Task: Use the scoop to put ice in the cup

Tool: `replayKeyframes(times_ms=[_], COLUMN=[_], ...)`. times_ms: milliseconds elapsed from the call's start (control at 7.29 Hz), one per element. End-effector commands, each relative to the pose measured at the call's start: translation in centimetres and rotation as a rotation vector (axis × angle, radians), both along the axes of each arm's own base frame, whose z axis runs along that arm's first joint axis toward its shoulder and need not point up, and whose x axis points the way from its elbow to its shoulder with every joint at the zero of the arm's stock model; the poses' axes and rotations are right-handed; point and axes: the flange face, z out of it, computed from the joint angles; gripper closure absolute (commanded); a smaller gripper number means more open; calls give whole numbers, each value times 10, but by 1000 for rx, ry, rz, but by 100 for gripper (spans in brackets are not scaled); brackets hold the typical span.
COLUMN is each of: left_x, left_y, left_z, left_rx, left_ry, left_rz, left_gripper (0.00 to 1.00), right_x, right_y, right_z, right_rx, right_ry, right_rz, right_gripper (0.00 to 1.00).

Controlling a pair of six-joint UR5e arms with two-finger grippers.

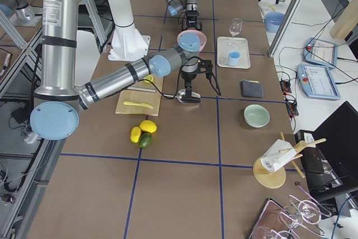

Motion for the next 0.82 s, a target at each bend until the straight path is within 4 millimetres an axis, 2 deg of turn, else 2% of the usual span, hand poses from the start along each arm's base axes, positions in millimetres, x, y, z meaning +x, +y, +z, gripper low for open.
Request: replayKeyframes(times_ms=[0,274,686], left_x=[-1,-1,-2], left_y=[0,0,0], left_z=[0,0,0], left_rx=[3,2,6], left_ry=[4,4,10], left_rz=[-1,-1,-1], left_gripper=[0,0,0], right_x=[-69,-109,-134], right_y=[39,64,70], right_z=[-4,5,34], right_rx=[-22,-43,-57], right_ry=[-1,59,119], right_rz=[32,33,3], right_gripper=[0,0,0])
